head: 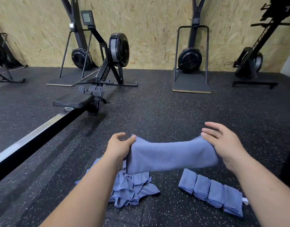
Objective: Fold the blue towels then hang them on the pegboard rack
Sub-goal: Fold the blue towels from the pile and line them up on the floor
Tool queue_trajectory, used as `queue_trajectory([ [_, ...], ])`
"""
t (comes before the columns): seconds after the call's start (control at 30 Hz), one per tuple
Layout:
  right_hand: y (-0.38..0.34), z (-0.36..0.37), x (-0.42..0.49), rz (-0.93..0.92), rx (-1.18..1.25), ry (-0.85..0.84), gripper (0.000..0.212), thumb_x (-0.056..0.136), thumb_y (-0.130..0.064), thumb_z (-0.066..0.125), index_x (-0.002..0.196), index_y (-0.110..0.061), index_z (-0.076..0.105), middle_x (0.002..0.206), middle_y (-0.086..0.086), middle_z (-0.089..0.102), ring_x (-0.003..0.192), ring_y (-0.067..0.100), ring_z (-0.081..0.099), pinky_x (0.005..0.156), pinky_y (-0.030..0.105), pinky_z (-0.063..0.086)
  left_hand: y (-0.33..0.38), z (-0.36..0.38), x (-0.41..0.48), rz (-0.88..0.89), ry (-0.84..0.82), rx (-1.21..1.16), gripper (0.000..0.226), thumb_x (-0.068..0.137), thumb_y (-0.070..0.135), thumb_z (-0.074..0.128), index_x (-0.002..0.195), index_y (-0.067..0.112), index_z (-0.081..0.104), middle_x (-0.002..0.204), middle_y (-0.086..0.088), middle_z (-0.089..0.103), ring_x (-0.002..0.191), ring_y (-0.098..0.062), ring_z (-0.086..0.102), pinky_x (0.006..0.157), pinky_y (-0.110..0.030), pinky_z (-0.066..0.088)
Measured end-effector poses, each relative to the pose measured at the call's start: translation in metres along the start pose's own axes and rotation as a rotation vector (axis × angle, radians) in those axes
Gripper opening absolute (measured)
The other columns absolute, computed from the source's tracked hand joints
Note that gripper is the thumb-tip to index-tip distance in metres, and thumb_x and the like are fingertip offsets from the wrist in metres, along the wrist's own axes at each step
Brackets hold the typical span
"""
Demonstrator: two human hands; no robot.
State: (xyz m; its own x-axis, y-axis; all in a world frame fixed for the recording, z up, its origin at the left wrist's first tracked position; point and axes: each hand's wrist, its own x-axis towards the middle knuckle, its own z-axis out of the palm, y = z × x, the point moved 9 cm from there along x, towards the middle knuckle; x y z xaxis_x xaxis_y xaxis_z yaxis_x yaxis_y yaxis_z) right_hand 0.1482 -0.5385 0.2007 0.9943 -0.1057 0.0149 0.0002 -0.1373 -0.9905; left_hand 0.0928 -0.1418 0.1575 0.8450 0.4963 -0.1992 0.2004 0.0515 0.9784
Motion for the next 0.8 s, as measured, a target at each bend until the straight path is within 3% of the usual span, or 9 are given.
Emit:
queue_trajectory([
  [0.07, -0.004, -0.002, 0.0, -0.051, -0.034, -0.014, 0.04, 0.095, -0.005, 0.076, 0.121, -0.035, 0.074, 0.12, -0.008, 0.077, 0.12, 0.006, 0.069, 0.107, 0.038, 0.052, 0.0, 0.001, 0.005, 0.02, -0.05, -0.028, 0.051, 0.091, 0.021, 0.084, 0.136, 0.024, 0.06, 0.118, -0.008, 0.073, 0.083, -0.018, 0.065, 0.065, -0.031, 0.05],
  [0.13, -0.011, -0.006, -0.001, -0.091, -0.026, 0.009, 0.036, 0.096, -0.005, 0.075, 0.119, -0.032, 0.076, 0.114, -0.008, 0.08, 0.116, 0.006, 0.071, 0.108, 0.038, 0.052, 0.013, -0.004, 0.003, 0.111, -0.027, -0.049, 0.044, 0.095, 0.014, 0.079, 0.133, 0.027, 0.063, 0.114, -0.005, 0.074, 0.093, -0.02, 0.068, 0.071, -0.035, 0.055],
  [0.27, -0.024, -0.007, -0.006, -0.131, 0.023, 0.052, 0.018, 0.095, -0.014, 0.078, 0.11, -0.024, 0.079, 0.095, 0.001, 0.082, 0.105, 0.021, 0.076, 0.103, 0.043, 0.055, 0.031, -0.005, -0.004, 0.213, -0.015, -0.086, 0.033, 0.098, 0.017, 0.076, 0.125, 0.032, 0.067, 0.101, 0.007, 0.081, 0.089, -0.009, 0.07, 0.066, -0.03, 0.052],
  [0.4, -0.026, -0.006, -0.004, -0.102, 0.069, 0.022, 0.015, 0.091, -0.017, 0.083, 0.105, -0.015, 0.079, 0.095, 0.004, 0.082, 0.103, 0.022, 0.077, 0.096, 0.037, 0.056, 0.021, 0.003, 0.0, 0.109, -0.126, -0.064, 0.03, 0.097, 0.022, 0.077, 0.125, 0.026, 0.069, 0.103, 0.0, 0.082, 0.093, -0.013, 0.07, 0.079, -0.033, 0.051],
  [0.5, -0.02, 0.0, -0.005, -0.074, 0.015, -0.143, 0.039, 0.079, -0.009, 0.09, 0.115, -0.017, 0.077, 0.106, 0.003, 0.082, 0.104, 0.015, 0.076, 0.097, 0.033, 0.054, 0.021, 0.007, -0.002, 0.168, -0.246, 0.1, 0.041, 0.085, 0.019, 0.089, 0.122, 0.03, 0.074, 0.107, 0.001, 0.08, 0.093, -0.013, 0.071, 0.08, -0.033, 0.055],
  [0.6, -0.013, 0.002, -0.006, -0.097, -0.186, -0.254, 0.06, 0.072, 0.006, 0.091, 0.122, -0.023, 0.074, 0.114, -0.005, 0.08, 0.108, 0.012, 0.076, 0.098, 0.039, 0.057, 0.024, 0.012, -0.005, 0.294, -0.308, 0.348, 0.048, 0.075, 0.012, 0.095, 0.116, 0.032, 0.077, 0.109, 0.006, 0.079, 0.094, -0.011, 0.072, 0.089, -0.034, 0.06],
  [0.7, -0.011, -0.003, -0.002, -0.167, -0.421, -0.209, 0.059, 0.074, 0.006, 0.089, 0.118, -0.032, 0.076, 0.11, -0.013, 0.08, 0.102, 0.007, 0.076, 0.099, 0.041, 0.059, 0.033, 0.017, -0.009, 0.462, -0.271, 0.648, 0.041, 0.078, 0.014, 0.089, 0.111, 0.036, 0.078, 0.104, 0.021, 0.075, 0.088, 0.002, 0.065, 0.088, -0.026, 0.053],
  [0.8, -0.021, -0.005, -0.004, -0.294, -0.702, -0.136, 0.044, 0.079, -0.012, 0.089, 0.107, -0.044, 0.076, 0.101, -0.024, 0.077, 0.096, 0.002, 0.072, 0.091, 0.031, 0.056, 0.042, 0.02, -0.018, 0.563, -0.237, 0.806, 0.024, 0.087, 0.02, 0.079, 0.103, 0.037, 0.077, 0.092, 0.023, 0.07, 0.085, 0.005, 0.061, 0.074, -0.017, 0.043],
])
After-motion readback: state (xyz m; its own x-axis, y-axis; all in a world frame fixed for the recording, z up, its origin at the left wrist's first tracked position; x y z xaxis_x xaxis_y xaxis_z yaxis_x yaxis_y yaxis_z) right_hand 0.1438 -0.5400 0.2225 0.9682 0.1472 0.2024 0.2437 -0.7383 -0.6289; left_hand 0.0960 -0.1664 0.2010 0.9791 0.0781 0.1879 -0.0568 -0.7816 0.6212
